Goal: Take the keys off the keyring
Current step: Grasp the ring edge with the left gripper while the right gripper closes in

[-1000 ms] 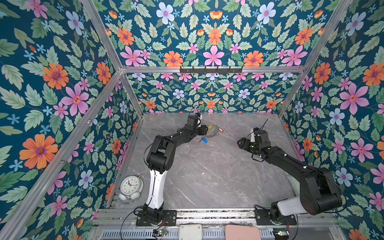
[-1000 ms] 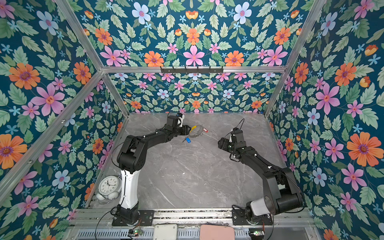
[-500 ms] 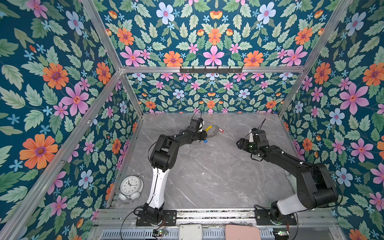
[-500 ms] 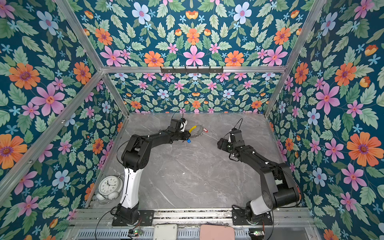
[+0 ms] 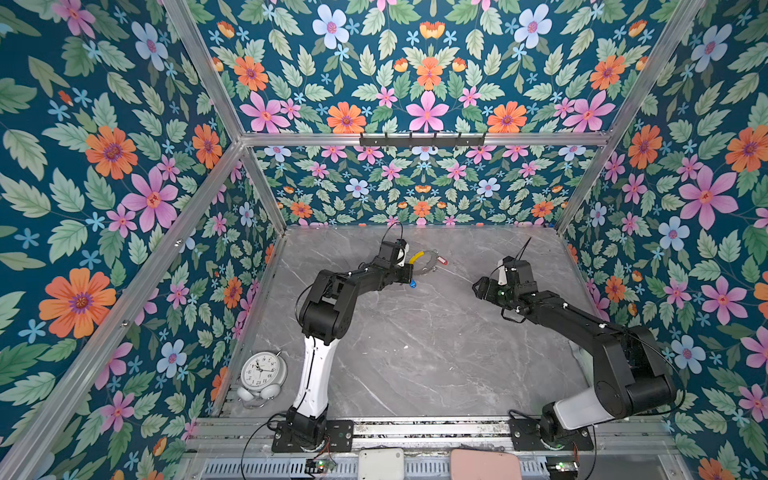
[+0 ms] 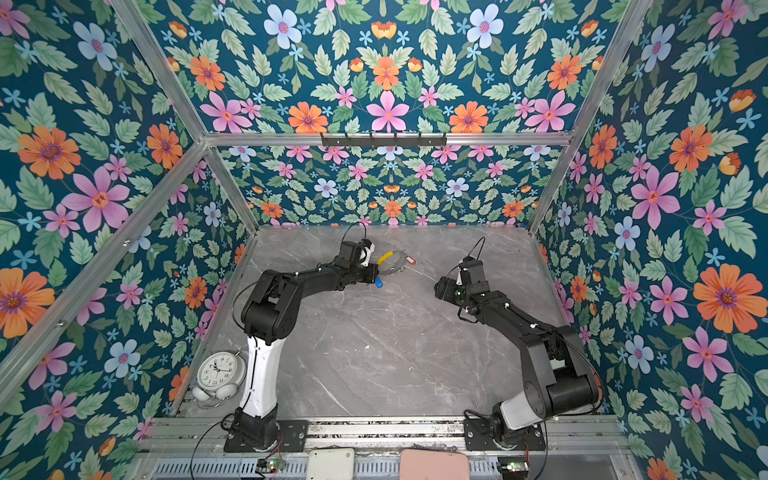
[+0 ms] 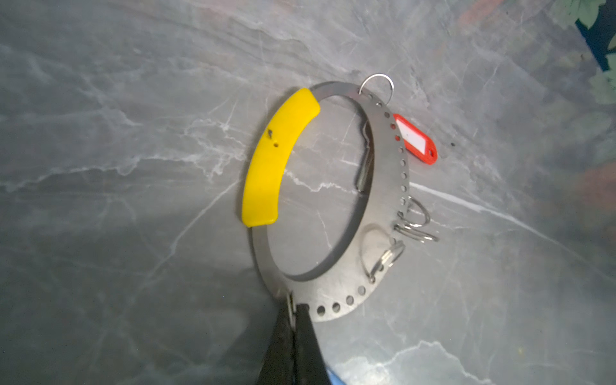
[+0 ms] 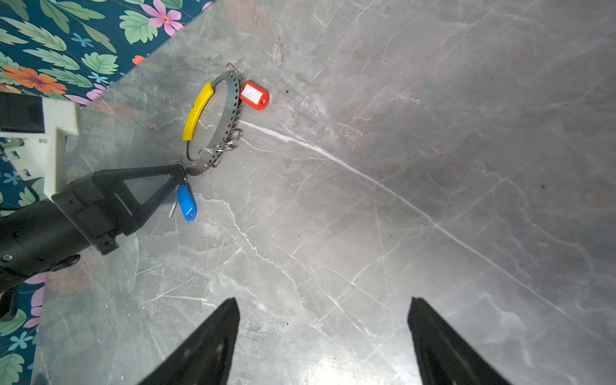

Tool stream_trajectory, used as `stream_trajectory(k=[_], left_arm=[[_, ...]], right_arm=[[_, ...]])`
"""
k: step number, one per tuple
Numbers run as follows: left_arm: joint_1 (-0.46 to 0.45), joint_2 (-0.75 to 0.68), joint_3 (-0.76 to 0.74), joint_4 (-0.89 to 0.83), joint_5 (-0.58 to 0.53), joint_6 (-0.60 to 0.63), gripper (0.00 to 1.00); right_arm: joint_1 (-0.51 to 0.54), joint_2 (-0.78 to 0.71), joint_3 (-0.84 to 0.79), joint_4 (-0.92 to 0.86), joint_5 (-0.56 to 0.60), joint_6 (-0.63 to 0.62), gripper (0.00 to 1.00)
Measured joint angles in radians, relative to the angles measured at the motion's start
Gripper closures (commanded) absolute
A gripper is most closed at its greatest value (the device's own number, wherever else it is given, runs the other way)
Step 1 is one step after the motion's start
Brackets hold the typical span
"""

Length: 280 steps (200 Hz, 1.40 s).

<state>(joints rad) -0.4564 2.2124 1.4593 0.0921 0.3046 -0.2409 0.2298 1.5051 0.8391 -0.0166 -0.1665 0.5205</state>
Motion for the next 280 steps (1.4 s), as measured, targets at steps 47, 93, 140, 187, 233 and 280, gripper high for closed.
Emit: stream_trajectory(k=[47,93,140,187,233,280], left_arm=[[-0.024,-0.121,-0.14,0.023,0.01,-0.001,1.0],[-0.074,-0.27,-0.321,0.053,-0.02,-0.046,1.0],[-0.143,-0.372,-0.471,0.075,-0.089,-0.138,1.0],[-0.25,-0.468,-0.621,0.115,-0.159,-0.262,1.0],[-0.341,-0.529,-0.682,0.125,-0.236,-0.335,1.0],[-0.366,-0.571,-0.728,0.125,-0.265,-0.387,1.0]], right_arm=[[0.006,-0.014,-0.002,0.005,-0.031,0.001,0.24],[0.084,-0.012,0.023,0.015,-0.051,0.001,0.24],[0.199,0.048,0.08,0.048,-0.076,0.024,0.25],[0.255,0.081,0.083,0.058,-0.084,0.048,0.25],[0.264,0.07,0.051,0.067,-0.083,0.052,0.26],[0.288,0.08,0.013,0.122,-0.116,0.103,0.31]])
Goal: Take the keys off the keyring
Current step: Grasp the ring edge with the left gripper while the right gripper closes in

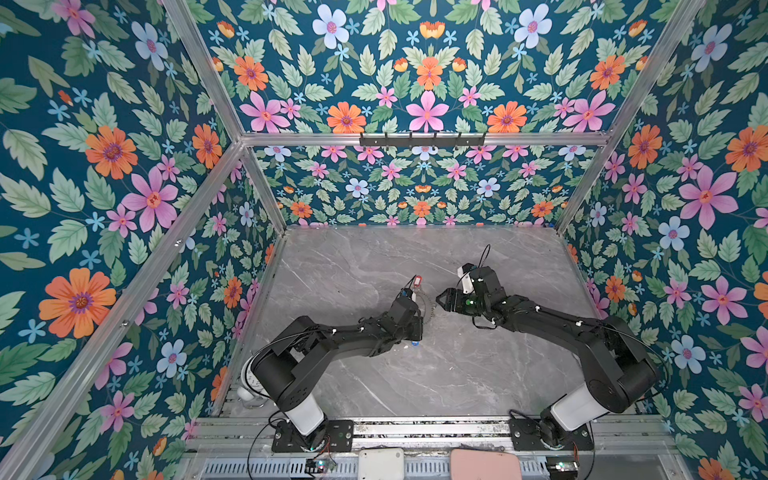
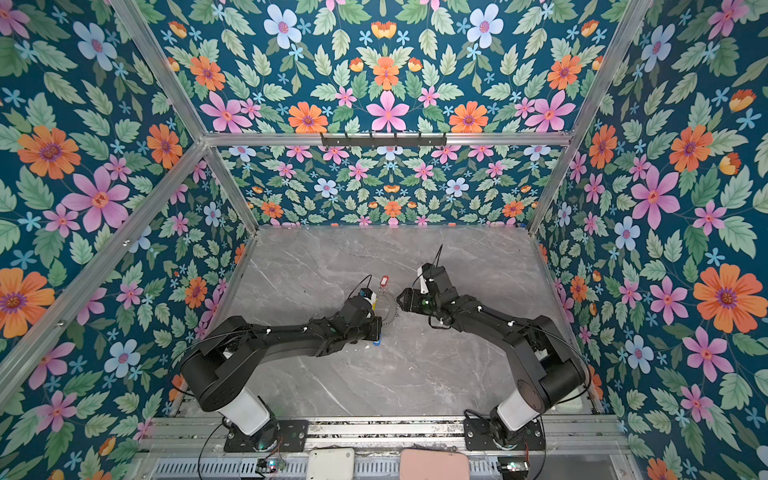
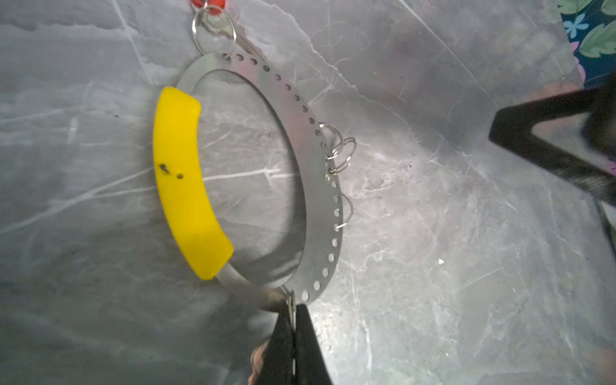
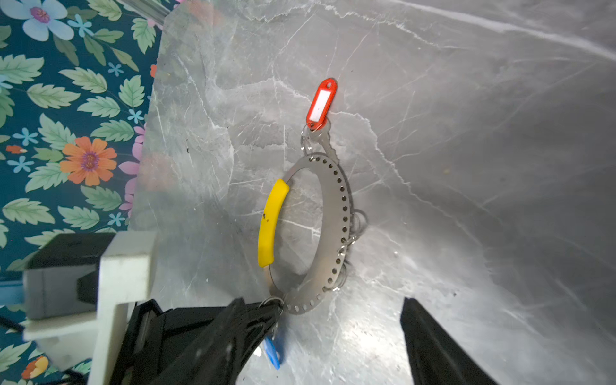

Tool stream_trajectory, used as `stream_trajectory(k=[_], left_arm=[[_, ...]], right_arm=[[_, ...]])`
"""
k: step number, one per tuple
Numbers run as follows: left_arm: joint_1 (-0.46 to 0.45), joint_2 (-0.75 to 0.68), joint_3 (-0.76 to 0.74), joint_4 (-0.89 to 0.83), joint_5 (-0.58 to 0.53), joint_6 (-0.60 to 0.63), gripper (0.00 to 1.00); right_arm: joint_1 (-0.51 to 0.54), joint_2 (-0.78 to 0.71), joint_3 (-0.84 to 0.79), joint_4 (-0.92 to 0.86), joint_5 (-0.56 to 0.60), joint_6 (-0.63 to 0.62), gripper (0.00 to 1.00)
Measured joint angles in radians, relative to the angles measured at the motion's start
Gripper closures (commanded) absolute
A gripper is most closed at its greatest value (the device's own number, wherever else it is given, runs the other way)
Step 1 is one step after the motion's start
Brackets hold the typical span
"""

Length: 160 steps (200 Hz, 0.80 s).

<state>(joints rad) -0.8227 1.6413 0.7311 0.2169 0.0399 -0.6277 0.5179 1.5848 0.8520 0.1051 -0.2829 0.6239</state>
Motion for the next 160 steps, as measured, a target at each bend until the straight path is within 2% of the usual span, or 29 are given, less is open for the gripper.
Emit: stream_trajectory(k=[48,93,133,160], left_arm=[[-0.01,-0.097,-0.029,0.039,0.001,-0.053,1.0],[-0.01,-0.128,-0.03,0.061,0.012,-0.08,1.0],[-0.01,-0.129,-0.039,0.072,0.02,-0.098,1.0],[-0.011,-0.129,-0.044,0.09,0.038,-0.105,1.0]], right_arm=[[0.064,0.052,-0.114,0.215,-0.038,0.224,0.36],[0.073,0.117,-0.156,0.403,-0.038,0.429,0.45],[0.085,0.155,-0.159,0.478,-0.037,0.516,0.49],[0.086,0.174,-0.159,0.52,-0.038,0.554,0.58]])
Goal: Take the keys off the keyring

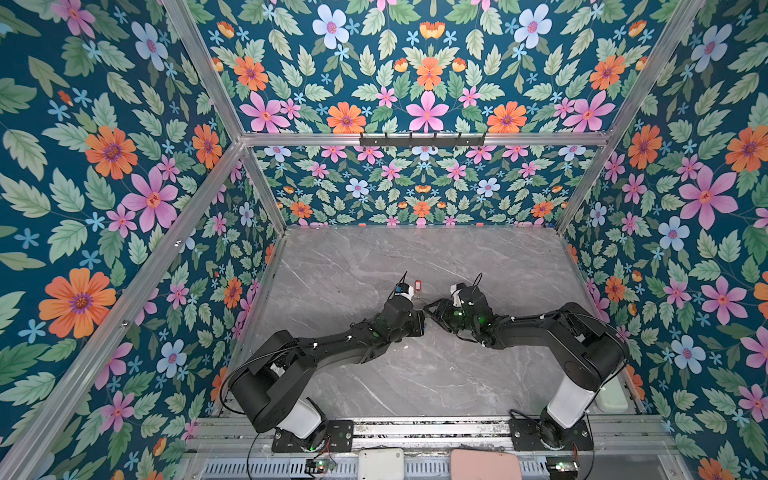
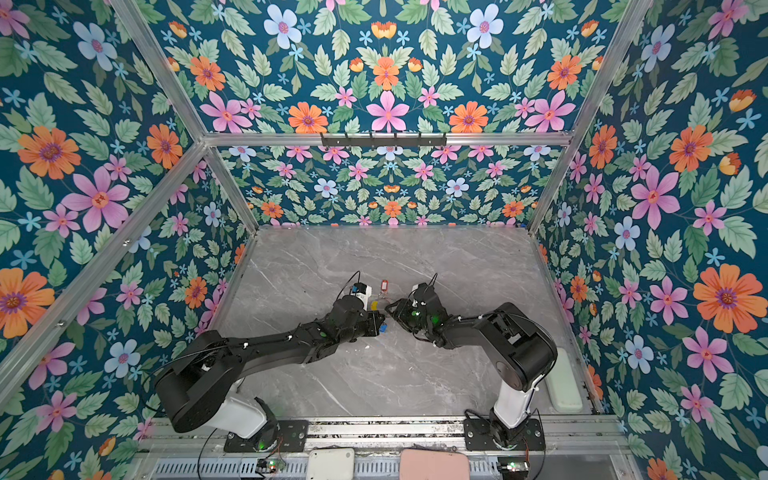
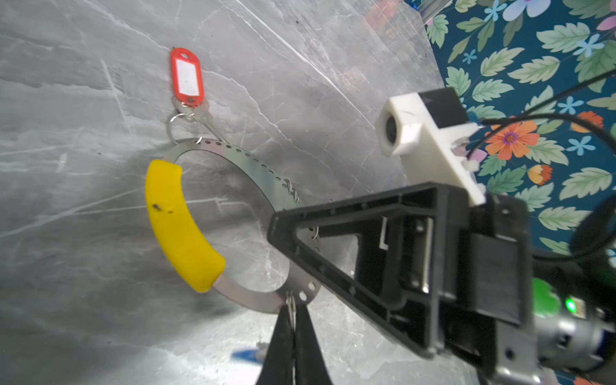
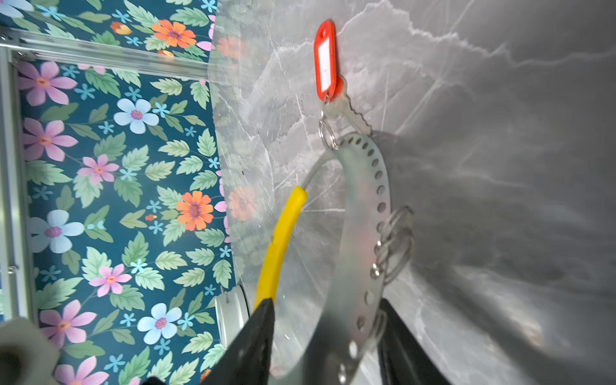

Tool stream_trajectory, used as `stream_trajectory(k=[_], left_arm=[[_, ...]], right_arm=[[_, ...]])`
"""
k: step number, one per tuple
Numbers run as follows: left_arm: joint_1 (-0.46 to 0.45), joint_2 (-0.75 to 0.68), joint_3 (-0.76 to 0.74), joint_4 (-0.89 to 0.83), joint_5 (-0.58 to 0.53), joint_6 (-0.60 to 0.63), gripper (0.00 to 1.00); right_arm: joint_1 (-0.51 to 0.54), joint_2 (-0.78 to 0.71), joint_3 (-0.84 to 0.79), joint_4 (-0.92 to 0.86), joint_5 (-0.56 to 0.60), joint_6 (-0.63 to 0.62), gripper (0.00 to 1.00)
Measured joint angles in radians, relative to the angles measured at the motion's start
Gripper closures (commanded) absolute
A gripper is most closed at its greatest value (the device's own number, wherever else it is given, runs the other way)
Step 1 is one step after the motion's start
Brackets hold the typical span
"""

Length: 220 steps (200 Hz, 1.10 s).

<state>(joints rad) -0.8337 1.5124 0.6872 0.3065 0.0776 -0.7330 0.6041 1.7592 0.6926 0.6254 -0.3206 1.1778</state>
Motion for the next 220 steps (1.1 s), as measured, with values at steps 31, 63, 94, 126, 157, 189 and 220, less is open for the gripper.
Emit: stream_trajectory(k=[31,63,94,126,157,189,220], left_arm=[[-0.002,-0.001,-0.007,0.008,0.004,-0.006,1.0],[-0.004,0.002,-0.008,0.009,0.016,-0.018,0.89],[-0.004,-0.004,-0.011,0.011,0.026,-0.023,0.69],[-0.002,-0.079,-0.041,0.011,0.025,-0.026,0.57],[0.035,-0.166,-0.097,0.028,0.03,-0.025,0.53],[0.148,-0.23,-0.222,0.151,0.136,-0.047,0.49],[0.214,-0.274,-0.296,0.304,0.253,-0.074,0.45]], right_arm=[[0.0,0.01,0.004,0.023,-0.001,0.022,0.72],[0.0,0.011,0.005,0.034,-0.008,0.026,0.86],[0.001,0.014,0.005,0.043,-0.011,0.03,0.94],[0.001,0.013,-0.001,0.043,-0.011,0.02,1.0],[-0.003,-0.021,-0.006,0.037,-0.015,-0.026,1.0],[-0.033,-0.114,-0.003,0.021,-0.073,-0.101,1.0],[-0.081,-0.224,0.009,0.019,-0.165,-0.182,1.0]])
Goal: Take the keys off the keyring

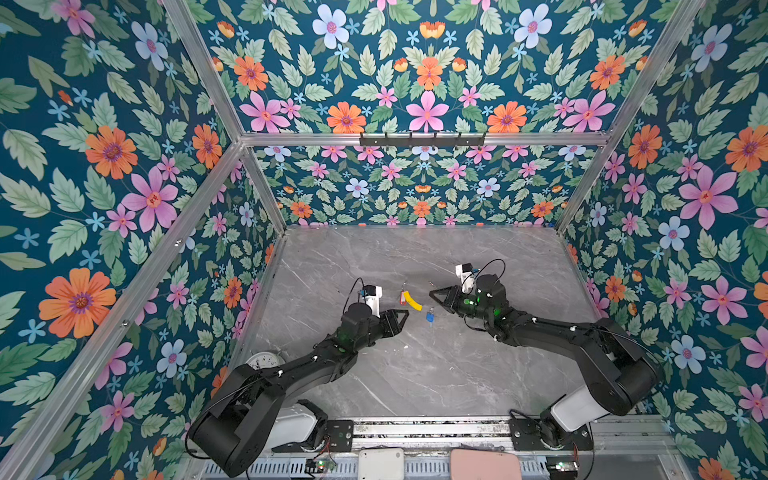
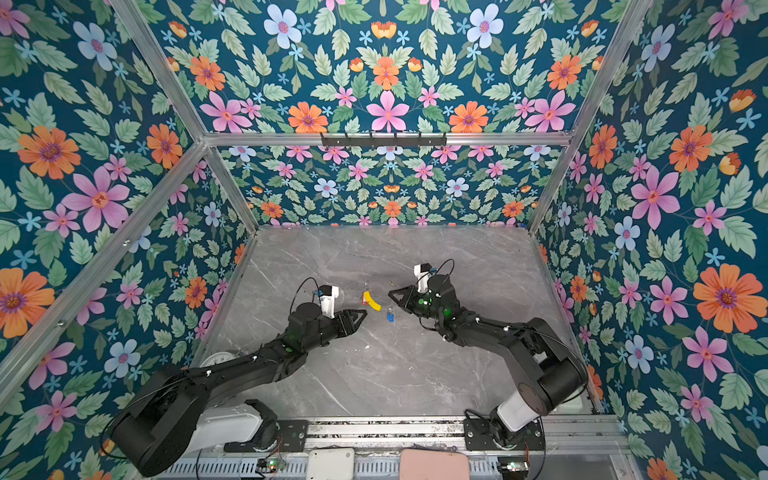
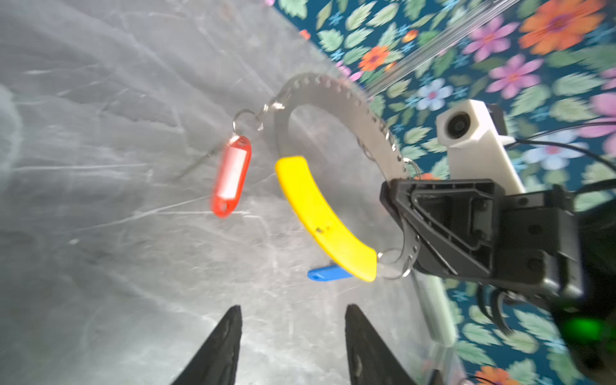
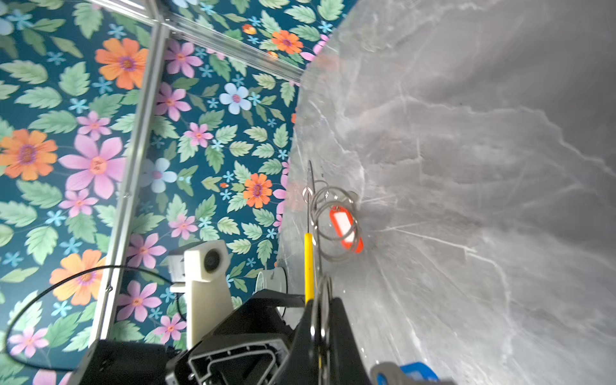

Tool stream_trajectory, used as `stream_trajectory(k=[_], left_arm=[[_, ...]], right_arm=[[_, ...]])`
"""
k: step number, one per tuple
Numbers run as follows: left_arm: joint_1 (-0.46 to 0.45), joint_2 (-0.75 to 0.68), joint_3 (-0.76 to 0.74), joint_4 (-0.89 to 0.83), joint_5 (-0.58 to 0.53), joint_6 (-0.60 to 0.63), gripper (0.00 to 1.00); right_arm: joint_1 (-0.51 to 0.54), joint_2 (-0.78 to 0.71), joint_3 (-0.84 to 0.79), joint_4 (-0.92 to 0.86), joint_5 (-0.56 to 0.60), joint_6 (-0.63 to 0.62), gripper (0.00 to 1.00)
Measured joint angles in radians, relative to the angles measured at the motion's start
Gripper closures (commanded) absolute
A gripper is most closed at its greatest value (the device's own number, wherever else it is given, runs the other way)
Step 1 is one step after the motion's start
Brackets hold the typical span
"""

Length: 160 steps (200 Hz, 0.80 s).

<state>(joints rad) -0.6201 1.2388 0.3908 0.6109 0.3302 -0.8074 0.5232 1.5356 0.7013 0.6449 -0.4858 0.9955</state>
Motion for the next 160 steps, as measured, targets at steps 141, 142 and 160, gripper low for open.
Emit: stream_trajectory(k=[141,142,160], left_arm=[[0.024,0.001,0.015,0.372,0.142,-0.062,0.53],[0.024,0.002,0.015,0.375,0.142,-0.063,0.53],[0.024,0.033,0.018,0.44,0.148,-0.097,0.58]], right_arm=[[-0.041,-0.212,0.019,-0.098,-0.175,-0.028,1.0],[-0.041,-0.212,0.019,-0.098,-0.175,-0.026,1.0],[-0.041,-0.201,0.016,-0.071,-0.176,0.006,1.0]])
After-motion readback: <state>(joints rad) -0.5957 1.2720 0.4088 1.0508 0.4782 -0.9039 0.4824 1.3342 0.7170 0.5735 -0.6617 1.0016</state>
